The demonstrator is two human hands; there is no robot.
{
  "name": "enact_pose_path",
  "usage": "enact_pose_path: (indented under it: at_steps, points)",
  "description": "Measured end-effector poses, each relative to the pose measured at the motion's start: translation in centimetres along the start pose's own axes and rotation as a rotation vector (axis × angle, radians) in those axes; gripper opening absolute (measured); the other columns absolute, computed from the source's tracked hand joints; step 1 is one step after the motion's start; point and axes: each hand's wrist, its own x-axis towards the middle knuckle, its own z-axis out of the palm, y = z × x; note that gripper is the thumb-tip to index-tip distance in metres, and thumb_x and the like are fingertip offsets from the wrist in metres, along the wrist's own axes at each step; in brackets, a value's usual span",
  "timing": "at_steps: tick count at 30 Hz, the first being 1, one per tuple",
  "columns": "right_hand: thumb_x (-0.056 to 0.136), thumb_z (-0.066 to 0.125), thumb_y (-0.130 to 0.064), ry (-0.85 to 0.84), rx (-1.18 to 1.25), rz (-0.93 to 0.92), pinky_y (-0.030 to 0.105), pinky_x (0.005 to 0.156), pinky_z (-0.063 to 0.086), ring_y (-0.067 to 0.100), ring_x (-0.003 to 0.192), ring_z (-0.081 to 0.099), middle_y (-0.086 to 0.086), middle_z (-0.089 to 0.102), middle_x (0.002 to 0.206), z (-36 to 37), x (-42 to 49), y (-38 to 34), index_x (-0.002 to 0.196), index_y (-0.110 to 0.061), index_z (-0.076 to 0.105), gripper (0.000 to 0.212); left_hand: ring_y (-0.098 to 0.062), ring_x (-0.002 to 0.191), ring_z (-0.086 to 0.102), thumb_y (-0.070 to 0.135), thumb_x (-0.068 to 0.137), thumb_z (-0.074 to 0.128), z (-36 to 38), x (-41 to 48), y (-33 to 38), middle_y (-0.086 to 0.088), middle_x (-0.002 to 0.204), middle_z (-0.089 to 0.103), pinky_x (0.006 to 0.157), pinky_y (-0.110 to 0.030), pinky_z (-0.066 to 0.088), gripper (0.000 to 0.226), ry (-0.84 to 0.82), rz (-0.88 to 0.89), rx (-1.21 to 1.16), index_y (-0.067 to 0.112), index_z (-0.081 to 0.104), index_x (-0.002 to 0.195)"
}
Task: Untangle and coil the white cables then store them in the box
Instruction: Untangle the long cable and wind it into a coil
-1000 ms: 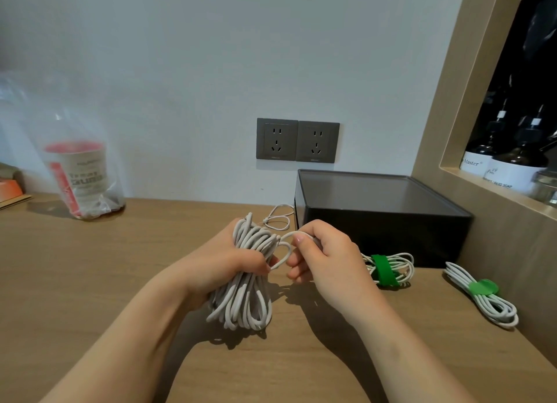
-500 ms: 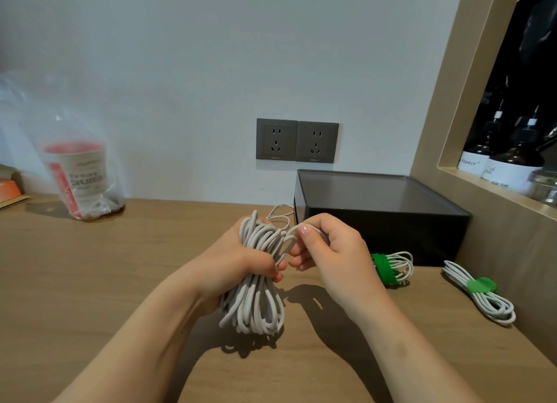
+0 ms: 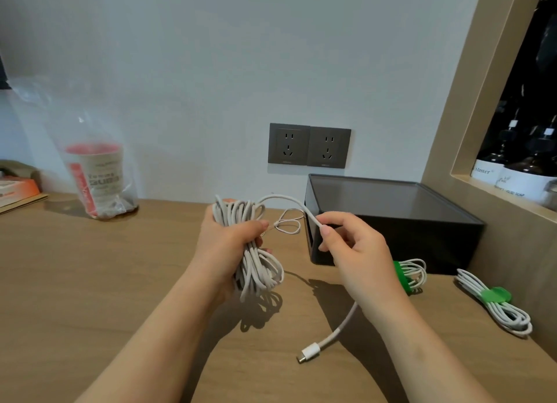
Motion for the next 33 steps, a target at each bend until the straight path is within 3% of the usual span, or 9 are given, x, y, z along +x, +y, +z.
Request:
enact_pose_path:
  at_steps: [3,5,11,16,20,23,27,30,33]
  points:
    - [0.094,0.05,-0.017,-0.081,0.038,-0.011,0.006,0.064,0.044,-0.01,0.078,0.056,-0.018,0.062,0.085,0.2,-0.2,-0.2,0.106,-0.037,0.063,0.026,-0.014,0.049,0.054,0.0,0.077,0.071,0.2,0.2,-0.3,-0.009,0.07,0.049,0.054,-0.034,0.052,0.037,0.072,0.025,-0.05,0.01,0.048,0.104]
    - [0.093,0.052,-0.017,-0.137,0.051,-0.024,0.007,0.064,0.045,-0.011,0.078,0.057,-0.023,0.062,0.085,0.5,-0.4,-0.4,0.103,-0.043,0.062,0.03,-0.015,0.052,0.053,0.005,0.076,0.074,0.1,0.4,-0.5,-0.007,0.069,0.051,0.054,-0.034,0.052,0.039,0.116,0.018,-0.094,0.011,0.048,0.104]
    - [0.092,0.054,-0.026,-0.27,-0.061,-0.069,0.0,0.074,0.039,-0.026,0.095,0.047,-0.042,0.053,0.093,1.7,-0.9,-0.4,0.107,-0.044,0.061,0.025,-0.017,0.053,0.059,0.025,0.044,0.085,-0.1,0.9,-1.1,-0.005,0.066,0.056,0.053,-0.034,0.051,0.067,0.13,-0.152,-0.24,0.015,0.051,0.101]
    - [0.093,0.053,-0.028,-0.295,-0.154,-0.125,0.017,0.089,0.046,-0.006,0.104,0.054,-0.028,0.06,0.105,2.4,-1.4,-0.6,0.115,-0.041,0.062,0.027,-0.019,0.061,0.058,0.03,0.035,0.091,0.0,0.8,-1.2,-0.006,0.073,0.056,0.054,-0.034,0.049,0.084,0.128,-0.093,-0.151,0.014,0.052,0.108]
    - [0.093,0.053,-0.03,-0.328,-0.223,-0.151,0.025,0.085,0.049,0.0,0.096,0.056,-0.021,0.064,0.1,2.8,-1.8,-0.9,0.118,-0.04,0.061,0.028,-0.017,0.059,0.056,0.008,0.057,0.082,-0.1,0.7,-1.4,-0.008,0.076,0.054,0.048,-0.03,0.046,0.062,0.123,-0.038,-0.124,0.014,0.051,0.11]
    - [0.092,0.054,-0.03,-0.351,-0.219,-0.152,0.018,0.083,0.048,-0.004,0.094,0.056,-0.022,0.065,0.101,2.8,-1.8,-1.1,0.117,-0.039,0.062,0.028,-0.019,0.063,0.055,-0.004,0.075,0.068,0.0,0.7,-1.6,-0.011,0.076,0.053,0.058,-0.037,0.049,0.035,0.164,-0.042,-0.111,0.015,0.049,0.098]
    - [0.093,0.054,-0.026,-0.363,-0.132,-0.119,0.007,0.085,0.044,-0.015,0.092,0.051,-0.024,0.063,0.111,2.5,-1.7,-1.5,0.119,-0.036,0.061,0.029,-0.022,0.057,0.053,-0.007,0.081,0.057,0.1,0.9,-1.2,-0.012,0.067,0.051,0.061,-0.039,0.051,0.027,0.184,0.001,-0.146,0.01,0.045,0.098]
    - [0.094,0.051,-0.023,-0.386,-0.066,-0.062,0.001,0.073,0.043,-0.017,0.084,0.053,-0.032,0.058,0.089,2.4,-1.6,-1.6,0.119,-0.034,0.062,0.029,-0.025,0.056,0.054,-0.005,0.082,0.054,-0.1,1.1,-1.0,-0.01,0.061,0.052,0.057,-0.035,0.052,0.025,0.206,0.003,-0.2,0.009,0.046,0.101]
    - [0.094,0.05,-0.023,-0.413,-0.006,0.007,0.014,0.064,0.049,0.005,0.068,0.058,-0.016,0.061,0.064,1.8,-1.2,-1.5,0.108,-0.034,0.066,0.024,-0.02,0.045,0.054,-0.001,0.084,0.052,-0.6,1.4,-0.6,-0.008,0.058,0.052,0.045,-0.027,0.051,0.006,0.23,-0.071,-0.299,0.005,0.049,0.084]
